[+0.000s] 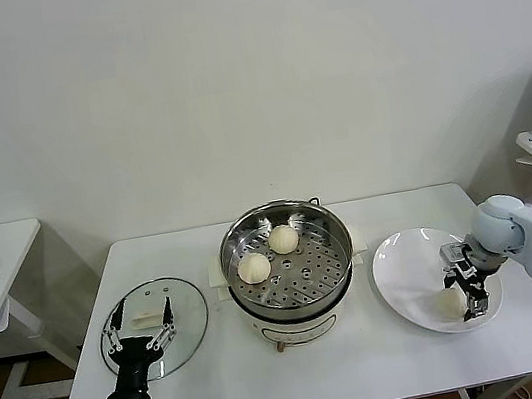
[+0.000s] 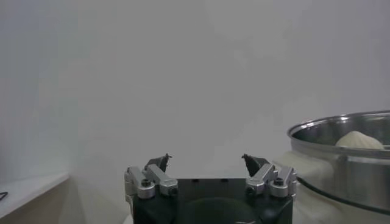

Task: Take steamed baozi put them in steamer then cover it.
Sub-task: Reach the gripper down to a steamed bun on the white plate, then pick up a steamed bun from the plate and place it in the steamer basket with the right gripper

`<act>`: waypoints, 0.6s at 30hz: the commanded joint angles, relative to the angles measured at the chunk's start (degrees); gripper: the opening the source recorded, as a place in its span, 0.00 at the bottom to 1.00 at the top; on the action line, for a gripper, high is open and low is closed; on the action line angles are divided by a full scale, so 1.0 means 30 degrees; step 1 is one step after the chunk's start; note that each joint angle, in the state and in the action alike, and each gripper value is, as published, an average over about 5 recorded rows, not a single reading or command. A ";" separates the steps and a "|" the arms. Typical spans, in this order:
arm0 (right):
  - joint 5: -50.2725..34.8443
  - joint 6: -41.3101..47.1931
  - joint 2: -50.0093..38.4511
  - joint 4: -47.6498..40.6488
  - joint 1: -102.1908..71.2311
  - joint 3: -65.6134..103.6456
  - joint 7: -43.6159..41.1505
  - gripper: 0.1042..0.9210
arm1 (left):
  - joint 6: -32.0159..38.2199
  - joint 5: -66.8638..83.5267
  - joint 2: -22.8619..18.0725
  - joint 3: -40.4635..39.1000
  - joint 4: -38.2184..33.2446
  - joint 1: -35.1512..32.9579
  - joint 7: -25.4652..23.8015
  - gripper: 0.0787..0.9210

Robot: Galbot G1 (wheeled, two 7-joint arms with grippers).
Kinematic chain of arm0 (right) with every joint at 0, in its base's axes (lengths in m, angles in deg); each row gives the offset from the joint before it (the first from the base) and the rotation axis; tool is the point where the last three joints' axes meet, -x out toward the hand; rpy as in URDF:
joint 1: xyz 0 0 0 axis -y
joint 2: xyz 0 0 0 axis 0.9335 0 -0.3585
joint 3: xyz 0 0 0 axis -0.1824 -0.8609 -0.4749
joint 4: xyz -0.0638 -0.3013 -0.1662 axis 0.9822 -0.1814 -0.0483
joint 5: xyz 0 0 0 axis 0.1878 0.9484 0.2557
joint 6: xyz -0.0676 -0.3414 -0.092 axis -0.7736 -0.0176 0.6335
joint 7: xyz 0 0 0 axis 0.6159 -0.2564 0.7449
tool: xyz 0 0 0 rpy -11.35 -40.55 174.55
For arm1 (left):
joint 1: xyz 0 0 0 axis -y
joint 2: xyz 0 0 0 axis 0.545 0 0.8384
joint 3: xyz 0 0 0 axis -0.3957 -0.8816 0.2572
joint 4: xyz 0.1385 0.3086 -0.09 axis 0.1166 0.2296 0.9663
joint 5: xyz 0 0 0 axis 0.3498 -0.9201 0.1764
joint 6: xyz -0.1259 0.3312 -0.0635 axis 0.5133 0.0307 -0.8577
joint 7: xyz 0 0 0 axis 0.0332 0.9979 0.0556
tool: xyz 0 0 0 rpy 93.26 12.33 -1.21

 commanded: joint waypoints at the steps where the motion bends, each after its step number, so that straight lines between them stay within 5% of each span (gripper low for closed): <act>1: 0.0136 -0.0032 0.0099 -0.0104 -0.0251 0.0201 0.0068 0.75 | -0.0011 -0.0002 0.0014 -0.0056 -0.0048 0.0024 -0.0008 0.88; 18: -0.3402 0.0189 -0.1881 0.0910 0.5584 -0.2920 -0.0926 0.73 | -0.0162 -0.0001 0.0072 -0.0109 -0.0445 -0.0080 0.0061 0.88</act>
